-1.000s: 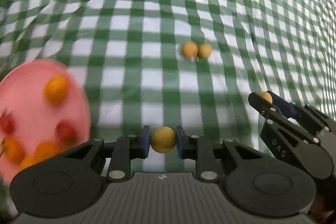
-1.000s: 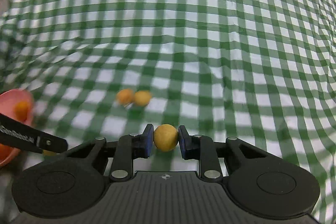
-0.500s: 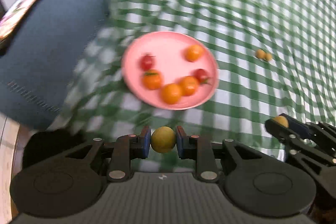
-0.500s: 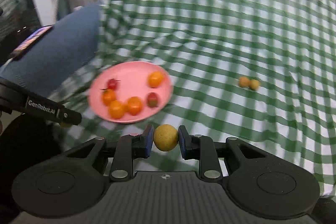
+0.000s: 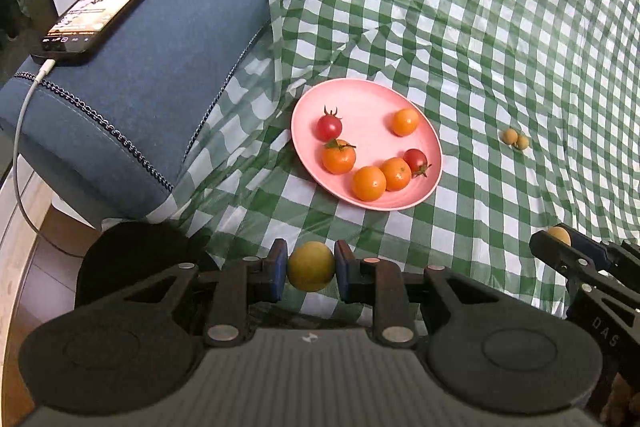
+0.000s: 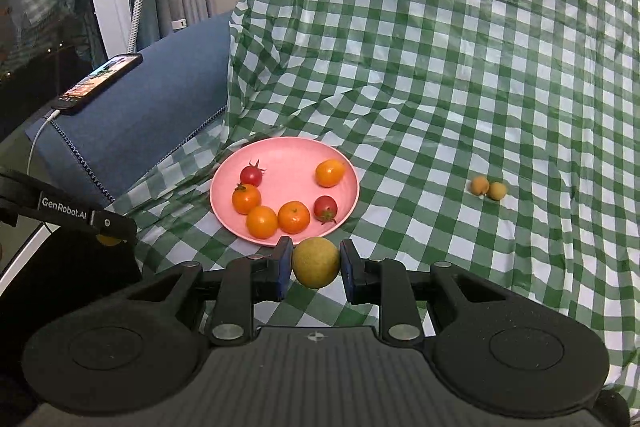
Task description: Organize fruits
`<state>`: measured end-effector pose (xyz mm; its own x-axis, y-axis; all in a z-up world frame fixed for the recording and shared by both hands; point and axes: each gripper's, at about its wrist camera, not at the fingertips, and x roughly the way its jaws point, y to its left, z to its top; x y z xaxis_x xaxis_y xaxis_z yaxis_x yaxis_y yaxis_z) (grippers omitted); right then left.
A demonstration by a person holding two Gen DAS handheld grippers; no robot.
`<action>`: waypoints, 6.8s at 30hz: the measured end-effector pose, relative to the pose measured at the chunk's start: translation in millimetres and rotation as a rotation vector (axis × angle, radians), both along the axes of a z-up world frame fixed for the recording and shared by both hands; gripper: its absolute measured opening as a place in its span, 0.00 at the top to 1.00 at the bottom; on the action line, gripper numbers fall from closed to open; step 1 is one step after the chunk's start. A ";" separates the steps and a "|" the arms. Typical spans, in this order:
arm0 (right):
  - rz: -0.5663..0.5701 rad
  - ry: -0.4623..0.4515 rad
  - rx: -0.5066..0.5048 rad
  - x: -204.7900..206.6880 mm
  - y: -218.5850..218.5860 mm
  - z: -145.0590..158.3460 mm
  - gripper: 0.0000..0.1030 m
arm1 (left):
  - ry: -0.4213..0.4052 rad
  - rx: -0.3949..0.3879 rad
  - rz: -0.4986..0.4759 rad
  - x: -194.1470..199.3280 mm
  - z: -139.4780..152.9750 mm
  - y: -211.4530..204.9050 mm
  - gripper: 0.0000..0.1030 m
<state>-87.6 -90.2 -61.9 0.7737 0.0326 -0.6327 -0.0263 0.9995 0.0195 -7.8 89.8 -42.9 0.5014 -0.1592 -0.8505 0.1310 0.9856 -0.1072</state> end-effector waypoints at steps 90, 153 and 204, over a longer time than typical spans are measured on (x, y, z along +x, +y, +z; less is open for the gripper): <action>-0.054 -0.144 -0.070 -32.0 26.9 36.8 0.11 | -0.295 0.194 0.072 -51.5 42.3 -29.7 0.00; -0.368 -0.028 -0.035 156.0 -268.2 -144.0 0.07 | 0.083 0.149 -0.479 245.8 -147.2 -361.4 0.00; -0.040 -0.064 0.145 -29.8 -38.4 -5.8 0.72 | 0.048 0.053 -0.163 -14.2 3.5 -60.4 0.72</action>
